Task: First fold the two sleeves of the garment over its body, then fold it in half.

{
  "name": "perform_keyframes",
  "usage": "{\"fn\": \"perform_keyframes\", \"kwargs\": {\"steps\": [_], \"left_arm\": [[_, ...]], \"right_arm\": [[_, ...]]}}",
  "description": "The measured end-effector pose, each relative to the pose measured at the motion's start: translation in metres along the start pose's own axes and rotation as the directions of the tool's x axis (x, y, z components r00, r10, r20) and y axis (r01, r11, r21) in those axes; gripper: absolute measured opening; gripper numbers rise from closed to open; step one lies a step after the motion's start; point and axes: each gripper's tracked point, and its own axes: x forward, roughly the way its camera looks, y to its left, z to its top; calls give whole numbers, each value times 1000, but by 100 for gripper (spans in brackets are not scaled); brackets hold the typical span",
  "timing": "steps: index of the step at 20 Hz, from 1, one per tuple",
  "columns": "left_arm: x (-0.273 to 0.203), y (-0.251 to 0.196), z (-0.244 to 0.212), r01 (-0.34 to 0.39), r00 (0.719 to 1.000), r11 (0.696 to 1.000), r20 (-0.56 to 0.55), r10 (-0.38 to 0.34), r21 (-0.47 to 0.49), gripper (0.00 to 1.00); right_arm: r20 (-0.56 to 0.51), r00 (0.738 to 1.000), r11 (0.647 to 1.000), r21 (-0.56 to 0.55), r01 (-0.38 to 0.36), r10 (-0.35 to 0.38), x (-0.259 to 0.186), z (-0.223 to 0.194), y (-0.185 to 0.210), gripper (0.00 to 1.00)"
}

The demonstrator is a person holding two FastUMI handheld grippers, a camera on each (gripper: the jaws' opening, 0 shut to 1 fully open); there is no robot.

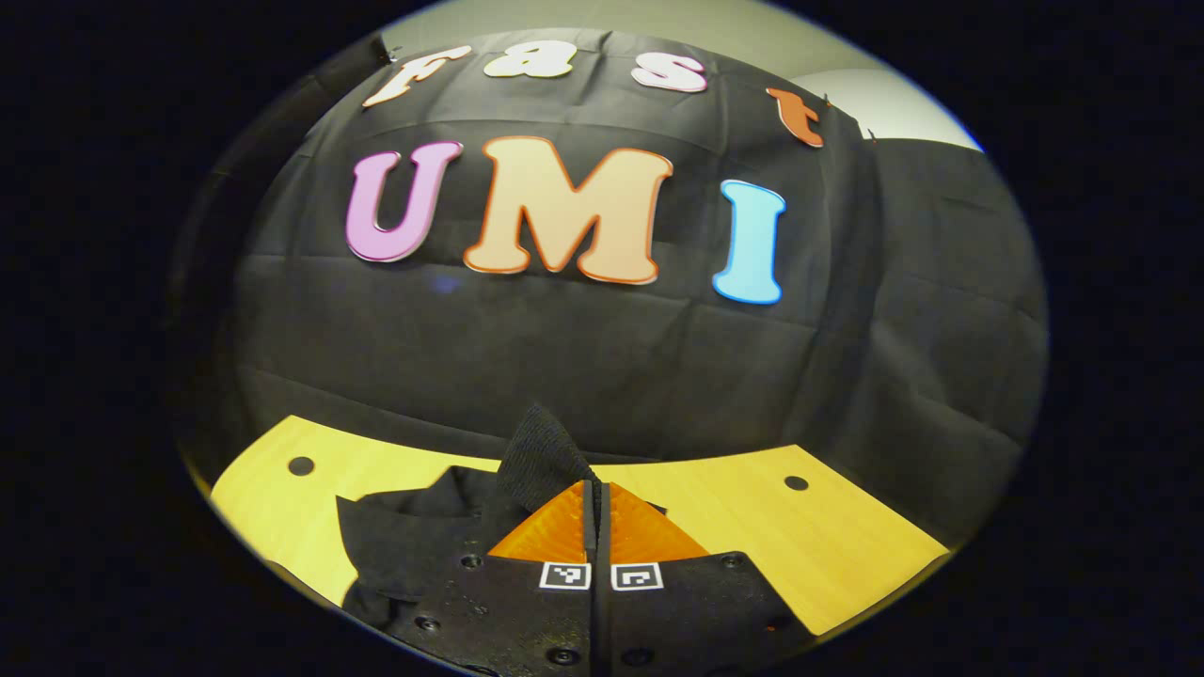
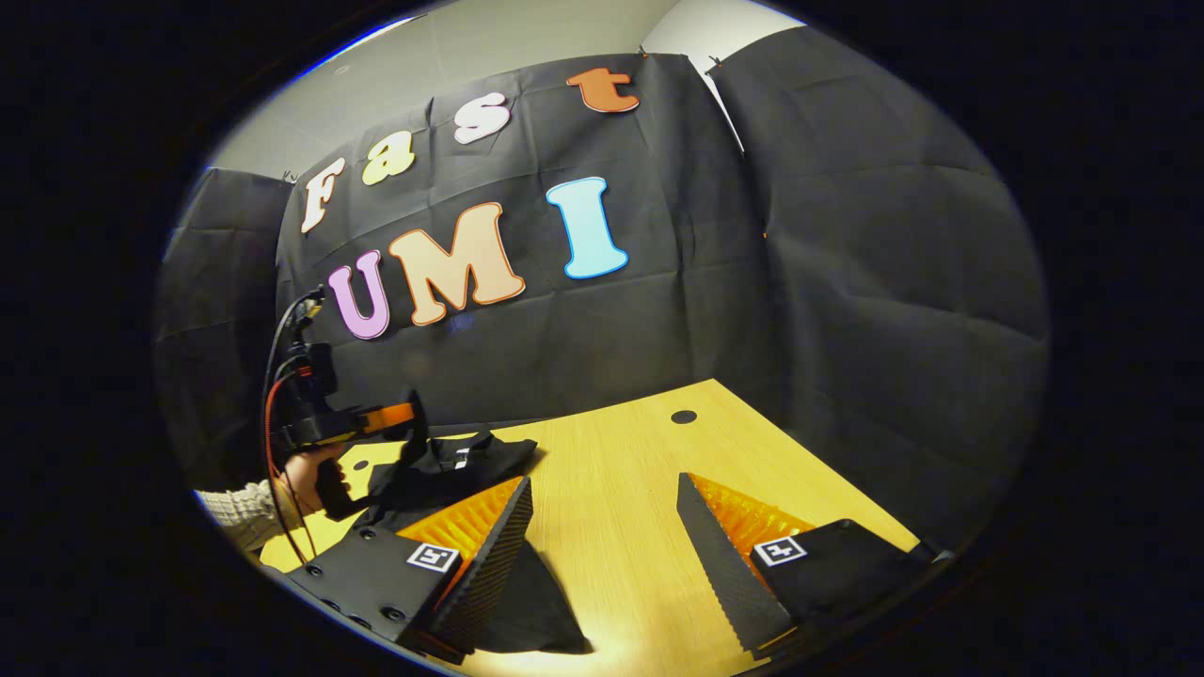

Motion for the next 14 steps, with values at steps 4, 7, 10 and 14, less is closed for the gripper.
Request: {"fn": "perform_keyframes", "kwargs": {"steps": [4, 7, 10, 14], "left_arm": [[21, -26, -26, 26, 999, 1000, -44, -25, 14, 0], [33, -39, -42, 34, 998, 999, -60, -33, 6, 0], [38, -45, -52, 18, 997, 1000, -72, -19, -5, 0], [27, -59, -40, 55, 998, 996, -7, -56, -71, 73]], "right_arm": [[-27, 1000, 1000, 9, -8, 8, -2, -15, 4, 98], [-43, 999, 1000, 17, -25, 25, -6, -24, 8, 97], [-57, 998, 999, 26, -34, 35, -10, -32, 11, 97], [-68, 997, 999, 21, -39, 40, -15, -40, 8, 98]]}}
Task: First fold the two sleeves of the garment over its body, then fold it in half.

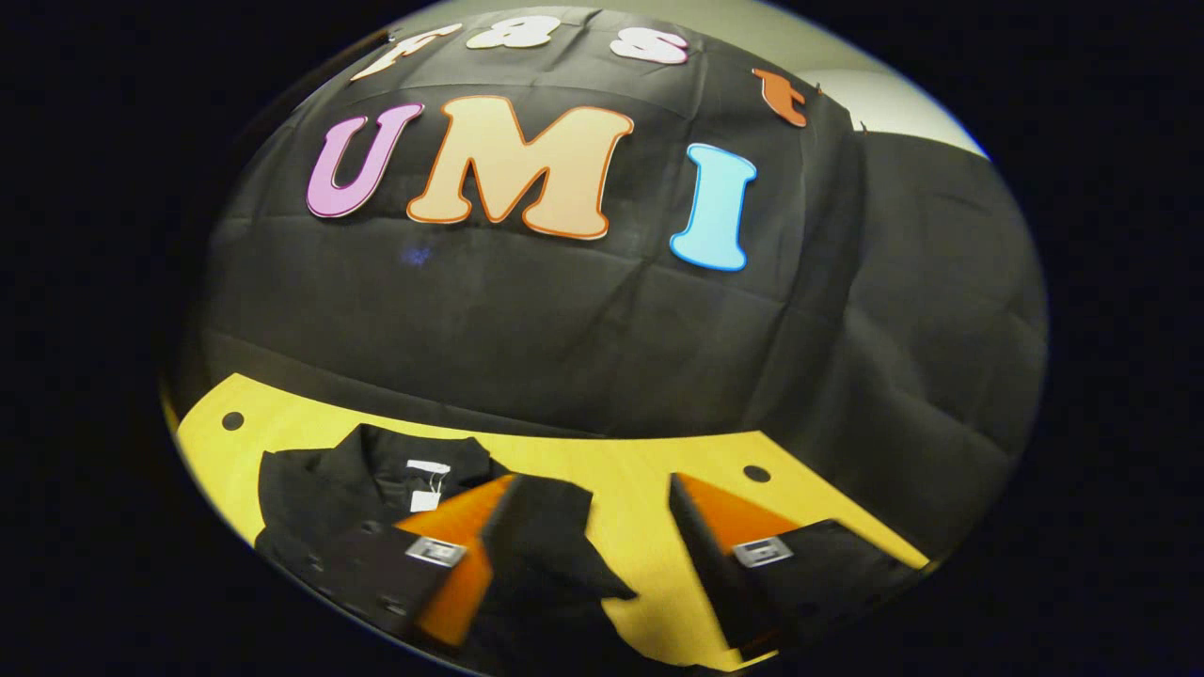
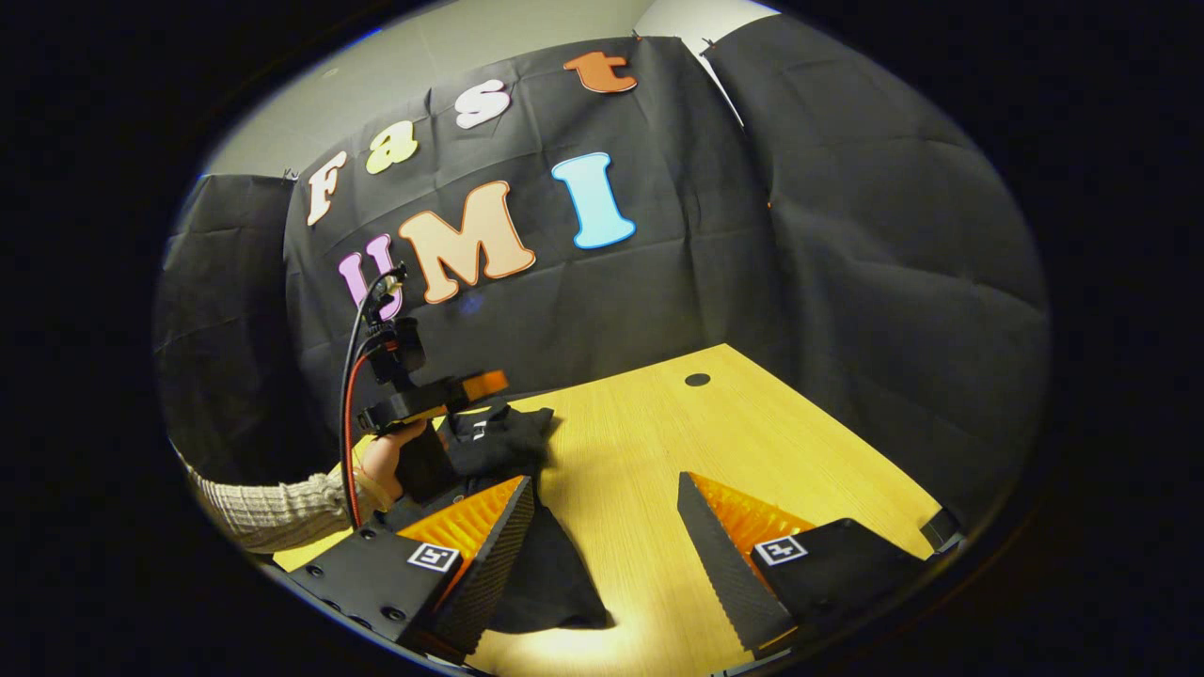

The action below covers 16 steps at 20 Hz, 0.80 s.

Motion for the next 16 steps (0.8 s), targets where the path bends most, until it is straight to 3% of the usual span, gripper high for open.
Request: {"fn": "perform_keyframes", "kwargs": {"steps": [1, 11, 15, 16], "left_arm": [[0, 4, 12, -15, 1000, 1000, 24, 15, 11, 96], [-84, 50, 85, -168, 961, 984, 232, 151, 56, 94], [-150, 95, 88, -274, 936, 953, 264, 232, 132, 92], [-166, 107, 84, -298, 932, 943, 260, 253, 151, 92]], "right_arm": [[5, 1000, 1000, -4, -4, 4, -1, 1, 3, 98], [-31, 995, 994, -58, -93, 91, 1, -19, 27, 98], [-52, 986, 982, -97, -163, 159, 11, -28, 49, 98], [-69, 982, 978, -106, -182, 175, 15, -34, 54, 94]]}}
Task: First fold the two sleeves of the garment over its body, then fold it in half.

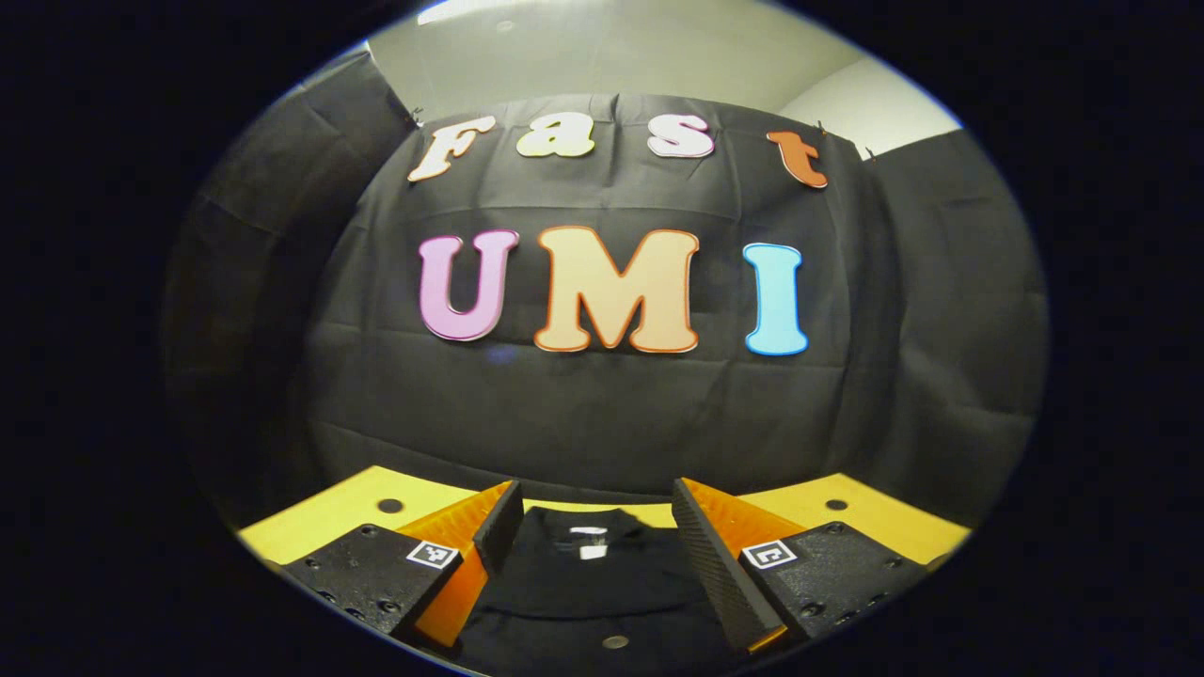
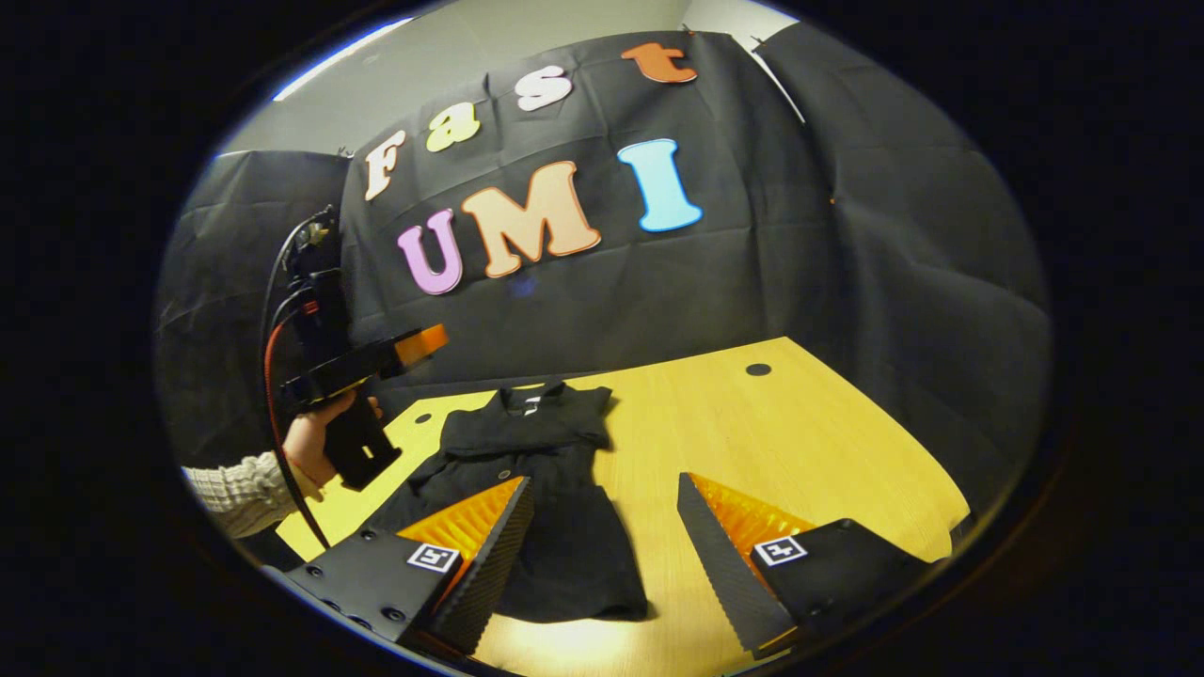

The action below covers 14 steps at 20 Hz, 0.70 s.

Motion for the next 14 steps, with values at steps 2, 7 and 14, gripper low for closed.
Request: {"fn": "perform_keyframes", "kwargs": {"steps": [2, 7, 14], "left_arm": [[-27, 31, -11, -38, 999, 999, -24, 39, 33, 92], [-111, 97, -57, -164, 978, 985, -118, 170, 55, 92], [-224, 124, -167, -287, 885, 957, -371, 282, 43, 93]], "right_arm": [[-17, 999, 999, -20, -36, 36, 5, -7, 9, 98], [-61, 995, 995, -60, -80, 76, 22, -28, 16, 98], [-160, 984, 987, -130, -96, 75, 39, -78, 6, 98]]}}
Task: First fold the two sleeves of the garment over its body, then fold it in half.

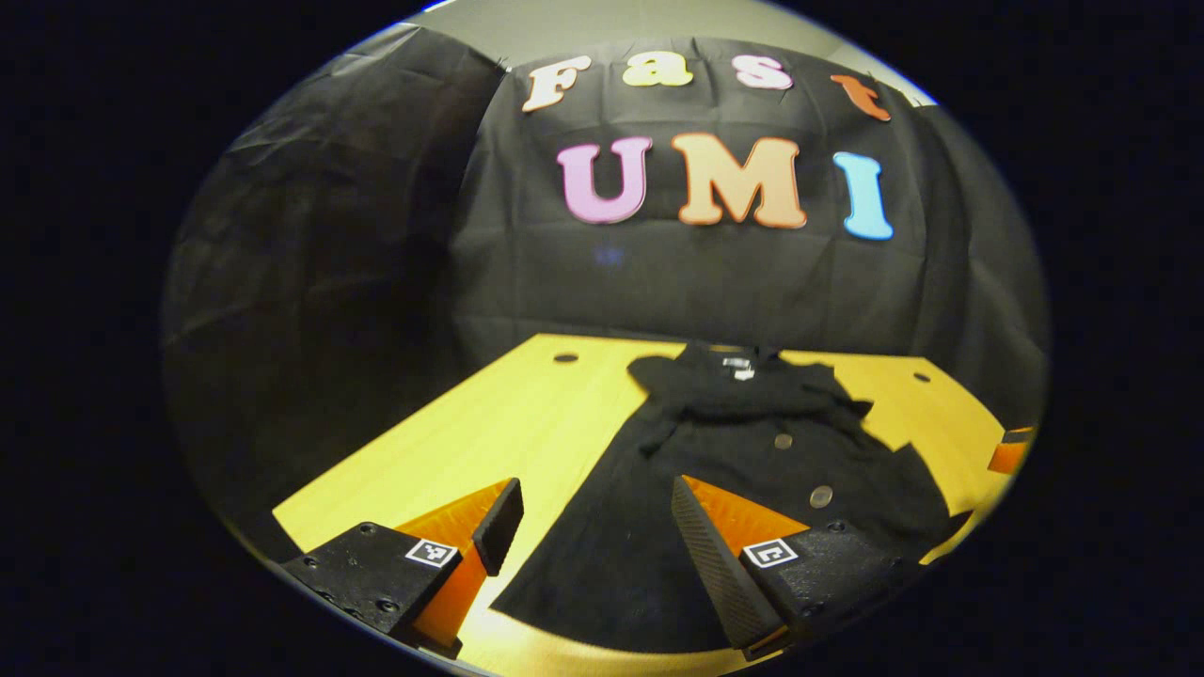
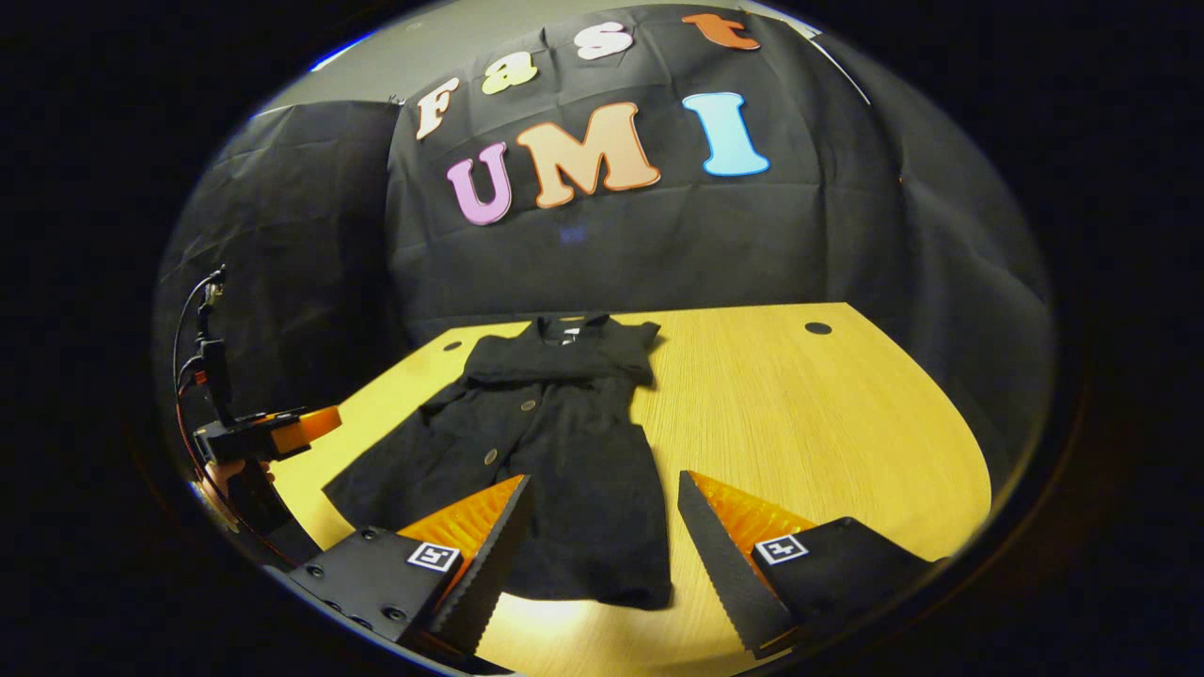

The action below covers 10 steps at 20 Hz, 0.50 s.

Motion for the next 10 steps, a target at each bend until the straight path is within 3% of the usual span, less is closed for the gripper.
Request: {"fn": "perform_keyframes", "kwargs": {"steps": [6, 10], "left_arm": [[-16, -4, -74, 15, 982, 999, -188, -5, 51, 95], [-15, 2, -93, -1, 972, 998, -237, 14, 56, 94]], "right_arm": [[-121, 993, 1000, 1, -15, 15, 10, -49, 8, 98], [-181, 983, 999, -33, -9, 3, 14, -74, 10, 98]]}}
